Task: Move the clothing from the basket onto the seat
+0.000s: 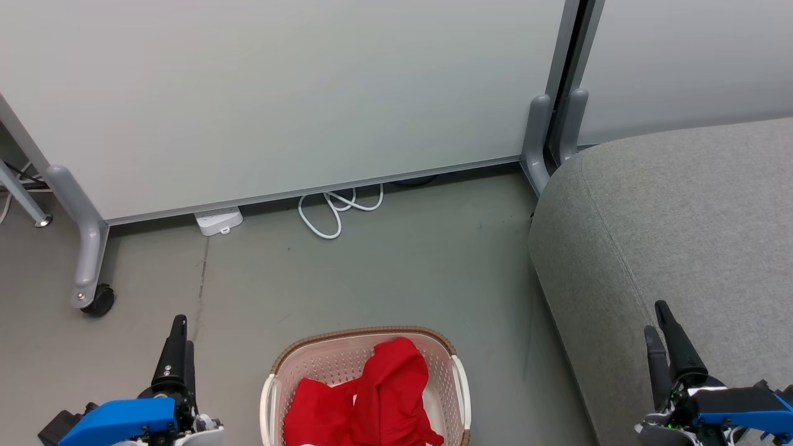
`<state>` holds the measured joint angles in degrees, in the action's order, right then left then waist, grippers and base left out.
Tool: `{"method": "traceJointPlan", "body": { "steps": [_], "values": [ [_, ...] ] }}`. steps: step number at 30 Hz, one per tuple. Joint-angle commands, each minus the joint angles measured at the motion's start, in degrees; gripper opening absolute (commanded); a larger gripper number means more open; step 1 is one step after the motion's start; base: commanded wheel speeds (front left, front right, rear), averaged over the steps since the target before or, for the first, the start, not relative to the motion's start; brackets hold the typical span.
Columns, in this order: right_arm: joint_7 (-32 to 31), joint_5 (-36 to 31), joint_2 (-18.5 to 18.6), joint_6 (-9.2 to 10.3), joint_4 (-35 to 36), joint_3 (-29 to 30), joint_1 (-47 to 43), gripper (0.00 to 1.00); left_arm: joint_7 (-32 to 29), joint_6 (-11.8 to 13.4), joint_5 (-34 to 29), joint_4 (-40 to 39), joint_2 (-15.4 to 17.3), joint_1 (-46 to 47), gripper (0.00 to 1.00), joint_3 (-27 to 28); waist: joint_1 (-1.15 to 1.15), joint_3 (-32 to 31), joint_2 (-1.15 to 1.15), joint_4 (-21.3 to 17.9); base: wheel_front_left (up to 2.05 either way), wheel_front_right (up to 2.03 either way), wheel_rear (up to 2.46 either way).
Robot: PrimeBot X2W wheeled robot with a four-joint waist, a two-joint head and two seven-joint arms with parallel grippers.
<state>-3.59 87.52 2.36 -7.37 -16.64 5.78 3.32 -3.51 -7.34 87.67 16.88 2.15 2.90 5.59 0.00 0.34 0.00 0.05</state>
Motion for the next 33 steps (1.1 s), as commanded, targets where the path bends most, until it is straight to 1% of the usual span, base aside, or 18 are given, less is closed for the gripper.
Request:
{"method": "traceJointPlan", "body": {
  "steps": [1, 9, 25, 33],
  "values": [
    [0.7, -2.0, 0.3, -0.03, 1.4, -0.2, 1.7, 1.0, 0.6, 0.0, -1.8, -1.2, 0.4, 2.3, 1.0, -0.2, 0.0, 0.0, 0.0, 0.0, 0.0, 0.0, 0.0],
    [2.7, -11.3, 0.3, -0.04, 2.4, -1.2, 2.4, 1.0, 2.7, 0.0, -10.7, -2.4, 0.5, 3.1, 1.0, -0.8, 0.0, 0.2, 0.0, 0.1, 0.0, 0.0, 0.0],
    [6.3, -30.3, 0.5, -0.07, 3.3, -4.7, 3.2, 1.0, 6.3, 1.5, -29.3, -4.9, 0.6, 3.7, 1.0, -4.0, 0.0, 0.3, 0.0, 0.2, 0.0, 0.0, 0.0],
    [7.9, -38.0, 0.6, -0.08, 2.8, -5.7, 3.4, 1.0, 7.9, 2.2, -37.4, -5.2, 0.6, 3.8, 1.0, -5.9, 0.0, 0.3, 0.0, 0.2, 0.0, 0.0, 0.0]
  ]
}}
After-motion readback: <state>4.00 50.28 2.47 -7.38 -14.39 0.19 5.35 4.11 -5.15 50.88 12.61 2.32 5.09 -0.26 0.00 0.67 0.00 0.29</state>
